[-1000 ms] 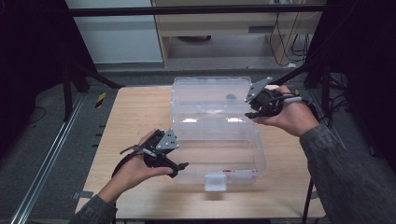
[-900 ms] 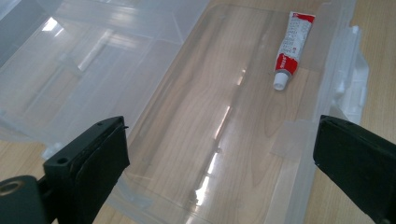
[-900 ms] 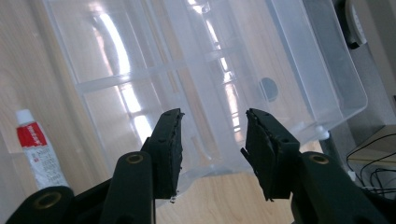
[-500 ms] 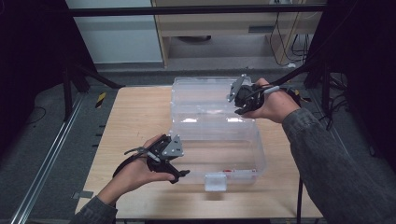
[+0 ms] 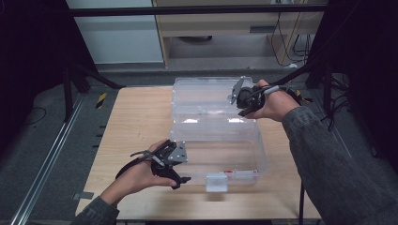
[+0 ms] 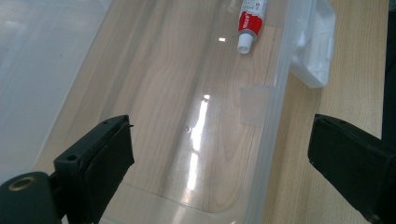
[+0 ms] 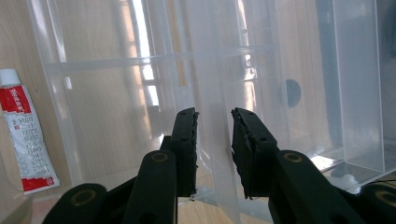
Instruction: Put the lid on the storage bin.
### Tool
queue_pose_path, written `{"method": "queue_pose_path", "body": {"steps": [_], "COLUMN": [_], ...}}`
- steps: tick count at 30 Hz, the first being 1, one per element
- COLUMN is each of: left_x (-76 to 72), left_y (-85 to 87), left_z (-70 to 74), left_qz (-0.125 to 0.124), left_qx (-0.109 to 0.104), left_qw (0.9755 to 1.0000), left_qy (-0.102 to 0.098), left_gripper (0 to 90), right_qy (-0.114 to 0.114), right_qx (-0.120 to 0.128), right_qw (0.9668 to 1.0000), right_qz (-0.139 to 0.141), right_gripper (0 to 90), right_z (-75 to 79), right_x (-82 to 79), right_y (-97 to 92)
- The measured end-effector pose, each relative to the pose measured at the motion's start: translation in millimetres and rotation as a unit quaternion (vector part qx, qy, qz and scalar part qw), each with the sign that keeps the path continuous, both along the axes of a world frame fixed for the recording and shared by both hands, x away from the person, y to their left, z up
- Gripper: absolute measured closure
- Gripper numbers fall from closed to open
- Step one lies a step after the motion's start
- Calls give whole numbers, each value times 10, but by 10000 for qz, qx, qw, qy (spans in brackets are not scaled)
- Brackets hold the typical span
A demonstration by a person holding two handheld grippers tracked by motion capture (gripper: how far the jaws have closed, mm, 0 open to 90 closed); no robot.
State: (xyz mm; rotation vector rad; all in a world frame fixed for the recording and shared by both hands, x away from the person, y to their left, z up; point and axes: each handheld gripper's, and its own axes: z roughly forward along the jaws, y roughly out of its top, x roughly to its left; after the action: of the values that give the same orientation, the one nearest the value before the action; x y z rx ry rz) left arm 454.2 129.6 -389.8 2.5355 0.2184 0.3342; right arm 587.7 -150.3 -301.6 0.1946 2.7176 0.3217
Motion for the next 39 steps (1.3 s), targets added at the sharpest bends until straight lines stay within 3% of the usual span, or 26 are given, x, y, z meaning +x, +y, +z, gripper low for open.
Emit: {"method": "queue_pose_path", "body": {"steps": [5,11,17,18,20,22,27,34,39], "left_x": [-2,-10,8,5,3,4,-8,-34,-54], "left_y": [-25,-15,62,68,71,80,102,67,32], "left_z": [-41,-19,74,68,64,65,95,91,67], "left_qz": [0,15,10,-30,-29,-40,-37,-144,-159], "left_qx": [121,26,-187,-175,-125,-84,-171,-3,157], "left_qw": [9999,10000,9998,9997,9997,9997,9994,9995,9989], "left_qy": [19,19,109,157,185,247,283,279,409], "left_gripper": [69,96,212,266,281,374,427,516,538], "right_qy": [54,17,-9,-4,3,12,28,25,16], "right_qx": [-62,-150,-188,-202,-212,-232,-193,-184,-198], "right_qw": [10000,9999,9998,9998,9998,9997,9998,9998,9998], "right_qz": [2,43,31,52,44,27,10,42,33], "right_gripper": [716,766,790,792,792,792,790,793,795], "right_z": [-11,-12,-13,-12,-11,-9,-9,-12,-12], "right_x": [10,8,16,19,18,17,23,28,22], "right_y": [12,30,39,46,50,56,48,54,57]}}
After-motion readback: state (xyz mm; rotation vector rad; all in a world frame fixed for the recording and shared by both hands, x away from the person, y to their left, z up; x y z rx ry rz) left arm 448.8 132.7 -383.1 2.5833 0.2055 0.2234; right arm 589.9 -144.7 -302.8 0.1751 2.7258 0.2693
